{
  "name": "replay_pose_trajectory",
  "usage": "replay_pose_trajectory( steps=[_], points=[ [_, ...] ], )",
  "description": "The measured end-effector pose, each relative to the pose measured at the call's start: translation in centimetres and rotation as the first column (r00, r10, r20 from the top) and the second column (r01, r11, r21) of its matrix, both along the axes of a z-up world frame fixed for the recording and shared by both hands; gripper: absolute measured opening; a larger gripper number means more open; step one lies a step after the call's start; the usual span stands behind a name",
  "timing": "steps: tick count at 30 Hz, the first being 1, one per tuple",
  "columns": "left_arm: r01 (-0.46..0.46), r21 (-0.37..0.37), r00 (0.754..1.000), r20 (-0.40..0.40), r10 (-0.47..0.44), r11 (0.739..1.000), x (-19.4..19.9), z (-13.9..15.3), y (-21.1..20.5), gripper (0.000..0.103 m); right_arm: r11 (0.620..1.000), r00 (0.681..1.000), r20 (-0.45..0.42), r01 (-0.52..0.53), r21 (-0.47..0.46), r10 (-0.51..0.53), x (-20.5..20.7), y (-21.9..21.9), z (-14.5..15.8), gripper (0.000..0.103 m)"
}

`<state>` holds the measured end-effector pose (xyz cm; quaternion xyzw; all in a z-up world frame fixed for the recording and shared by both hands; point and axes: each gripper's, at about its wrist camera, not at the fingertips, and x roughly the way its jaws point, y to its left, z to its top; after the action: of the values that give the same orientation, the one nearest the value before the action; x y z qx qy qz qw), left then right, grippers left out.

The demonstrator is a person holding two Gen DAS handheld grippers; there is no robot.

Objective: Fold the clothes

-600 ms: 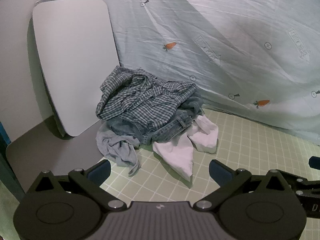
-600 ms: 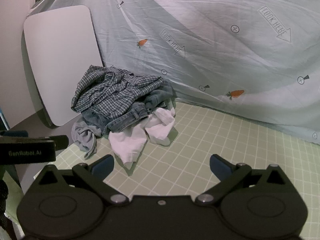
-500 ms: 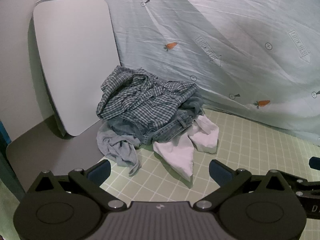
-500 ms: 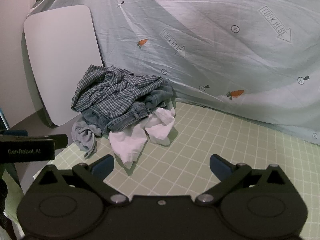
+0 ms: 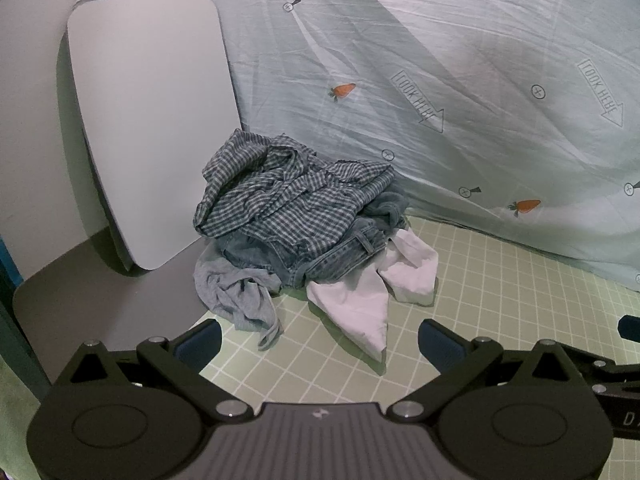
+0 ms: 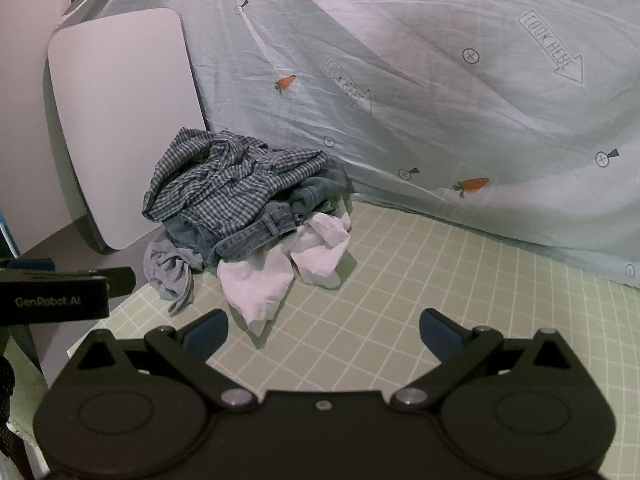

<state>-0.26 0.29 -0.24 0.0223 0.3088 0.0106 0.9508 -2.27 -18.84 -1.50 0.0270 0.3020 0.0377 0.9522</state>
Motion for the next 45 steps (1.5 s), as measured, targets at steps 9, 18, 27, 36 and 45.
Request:
replay_pose_trajectory(
  steps=[9,18,27,36,45],
  points=[
    [0.002,-0.001,1.0,-0.006,-0.002,1.0,0.1,0.1,0.0,0.103,1.0,1.0,-0.004,-0.001,0.002,0.001,-0.1,-0.2,-0.2,0.103],
    [0.006,-0.001,1.0,-0.009,-0.006,1.0,0.2,0.1,-0.1,0.103,1.0,1.0,-0.006,0.0,0.0,0.0,0.0,-0.1,-0.3,0.103],
    [0.007,0.0,1.0,-0.01,-0.007,1.0,0.2,-0.1,-0.4,0.103,1.0,1.0,-0.009,0.002,0.0,-0.002,0.0,-0.1,-0.4,0.103],
    [0.008,-0.001,1.0,-0.014,-0.008,1.0,0.3,-0.1,-0.3,0.103,1.0,1.0,-0.013,0.001,-0.001,-0.001,0.1,0.0,-0.5,0.103],
    [0.015,-0.015,0.999,-0.041,-0.015,1.0,1.0,-0.8,-0.2,0.103,1.0,0.999,-0.031,0.019,-0.004,-0.019,0.8,-0.3,-1.1,0.103]
  ],
)
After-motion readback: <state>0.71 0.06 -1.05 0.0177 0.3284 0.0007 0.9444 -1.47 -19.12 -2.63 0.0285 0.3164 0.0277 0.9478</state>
